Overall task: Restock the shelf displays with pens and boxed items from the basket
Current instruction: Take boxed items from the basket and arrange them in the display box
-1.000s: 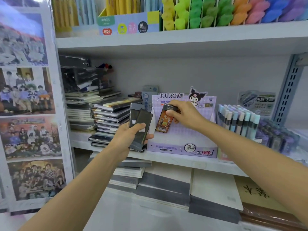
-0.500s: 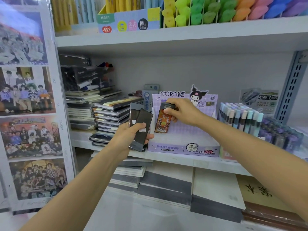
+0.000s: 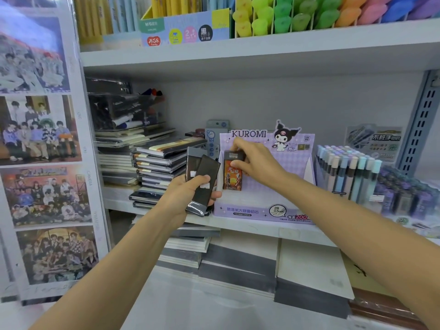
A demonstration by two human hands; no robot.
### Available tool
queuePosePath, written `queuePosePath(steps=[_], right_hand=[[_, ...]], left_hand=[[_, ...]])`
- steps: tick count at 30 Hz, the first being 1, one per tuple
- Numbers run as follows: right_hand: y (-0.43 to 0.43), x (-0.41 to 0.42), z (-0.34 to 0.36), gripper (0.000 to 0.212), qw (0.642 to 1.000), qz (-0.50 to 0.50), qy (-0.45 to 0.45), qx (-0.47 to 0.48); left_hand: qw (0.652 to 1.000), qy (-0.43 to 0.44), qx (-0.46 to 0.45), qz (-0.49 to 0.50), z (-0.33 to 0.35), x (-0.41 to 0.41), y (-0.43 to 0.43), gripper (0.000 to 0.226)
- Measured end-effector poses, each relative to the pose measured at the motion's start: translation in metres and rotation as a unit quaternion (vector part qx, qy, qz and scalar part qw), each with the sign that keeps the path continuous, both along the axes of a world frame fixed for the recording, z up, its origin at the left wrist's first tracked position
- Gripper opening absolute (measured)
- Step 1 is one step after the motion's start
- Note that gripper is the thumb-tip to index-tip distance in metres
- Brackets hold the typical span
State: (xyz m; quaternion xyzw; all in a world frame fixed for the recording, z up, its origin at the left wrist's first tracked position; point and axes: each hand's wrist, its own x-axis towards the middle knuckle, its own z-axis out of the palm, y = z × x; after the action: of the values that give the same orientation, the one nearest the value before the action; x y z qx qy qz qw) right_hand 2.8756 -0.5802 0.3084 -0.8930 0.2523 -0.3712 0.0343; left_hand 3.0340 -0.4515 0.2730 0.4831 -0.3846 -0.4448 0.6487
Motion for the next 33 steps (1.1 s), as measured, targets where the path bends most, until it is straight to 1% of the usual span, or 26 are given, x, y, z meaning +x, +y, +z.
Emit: queuePosePath(steps=[2,4,7,9,10,11,12,14,15,16,17,19,20,21,22,24,26,27,28,29,30,31,32,33], right_hand=[[0.000,0.002,-0.008,0.018,1.000,-0.002,0.006,-0.031],[0.001,0.001,-0.011,0.019,0.999,-0.015,-0.011,-0.035],[0.006,-0.005,-0.005,0.025,0.998,-0.046,-0.036,-0.024],[0.015,-0.008,0.003,0.025,0.995,-0.040,-0.088,0.002],[0.021,-0.007,0.007,0.024,0.991,-0.022,-0.127,0.034],[0.028,-0.007,0.010,0.024,0.983,0.007,-0.161,0.088],[0.034,-0.006,0.013,0.025,0.969,0.043,-0.180,0.162],[0.046,-0.006,0.016,0.026,0.928,0.111,-0.171,0.312],[0.051,-0.006,0.016,0.023,0.916,0.133,-0.155,0.345],[0.054,-0.007,0.016,0.020,0.913,0.142,-0.151,0.352],[0.055,-0.009,0.017,0.021,0.910,0.144,-0.166,0.351],[0.055,-0.018,0.020,0.022,0.899,0.132,-0.232,0.347],[0.053,-0.024,0.022,0.022,0.897,0.126,-0.257,0.336],[0.052,-0.030,0.022,0.025,0.904,0.120,-0.262,0.314],[0.051,-0.037,0.021,0.028,0.918,0.118,-0.246,0.287],[0.053,-0.047,0.018,0.031,0.946,0.138,-0.175,0.233],[0.054,-0.055,0.014,0.038,0.965,0.149,-0.105,0.190],[0.055,-0.058,0.012,0.041,0.972,0.141,-0.087,0.167],[0.056,-0.060,0.011,0.039,0.976,0.130,-0.084,0.151],[0.056,-0.063,0.009,0.032,0.977,0.125,-0.091,0.148],[0.056,-0.066,0.007,0.023,0.975,0.124,-0.101,0.154],[0.056,-0.068,0.006,0.015,0.972,0.127,-0.109,0.163],[0.058,-0.070,0.005,0.013,0.968,0.130,-0.117,0.182],[0.059,-0.071,0.003,0.016,0.960,0.133,-0.130,0.209]], left_hand=[[1.000,-0.004,-0.002,0.002,0.000,0.000,-0.001,0.020],[1.000,-0.005,-0.006,0.004,0.001,-0.001,-0.001,0.017],[1.000,-0.012,-0.016,0.015,0.002,-0.004,0.002,0.012],[0.999,-0.011,-0.032,0.028,0.003,-0.007,0.004,0.010],[0.998,-0.014,-0.042,0.034,0.005,-0.010,0.006,0.010],[0.998,-0.018,-0.052,0.036,0.006,-0.013,0.007,0.011],[0.997,-0.023,-0.060,0.031,0.008,-0.018,0.009,0.011],[0.997,-0.036,-0.069,0.007,0.011,-0.027,0.014,0.011],[0.997,-0.039,-0.070,-0.008,0.011,-0.031,0.016,0.012],[0.997,-0.037,-0.069,-0.023,0.012,-0.034,0.019,0.014],[0.997,-0.031,-0.067,-0.036,0.012,-0.035,0.021,0.018],[0.997,-0.016,-0.061,-0.048,0.014,-0.034,0.026,0.023],[0.997,-0.008,-0.057,-0.041,0.015,-0.033,0.028,0.024],[0.998,0.000,-0.055,-0.026,0.016,-0.032,0.030,0.024],[0.998,0.009,-0.055,-0.010,0.017,-0.031,0.032,0.022],[0.998,0.026,-0.051,0.008,0.021,-0.031,0.035,0.022],[0.998,0.047,-0.040,0.008,0.025,-0.032,0.037,0.021],[0.998,0.059,-0.031,0.004,0.027,-0.033,0.038,0.021],[0.997,0.075,-0.023,-0.003,0.029,-0.035,0.040,0.022],[0.995,0.093,-0.019,-0.013,0.030,-0.037,0.041,0.024],[0.993,0.110,-0.020,-0.027,0.031,-0.039,0.043,0.031],[0.991,0.123,-0.024,-0.037,0.032,-0.040,0.044,0.043],[0.990,0.132,-0.028,-0.041,0.033,-0.042,0.045,0.055],[0.989,0.140,-0.033,-0.041,0.034,-0.043,0.046,0.060]])
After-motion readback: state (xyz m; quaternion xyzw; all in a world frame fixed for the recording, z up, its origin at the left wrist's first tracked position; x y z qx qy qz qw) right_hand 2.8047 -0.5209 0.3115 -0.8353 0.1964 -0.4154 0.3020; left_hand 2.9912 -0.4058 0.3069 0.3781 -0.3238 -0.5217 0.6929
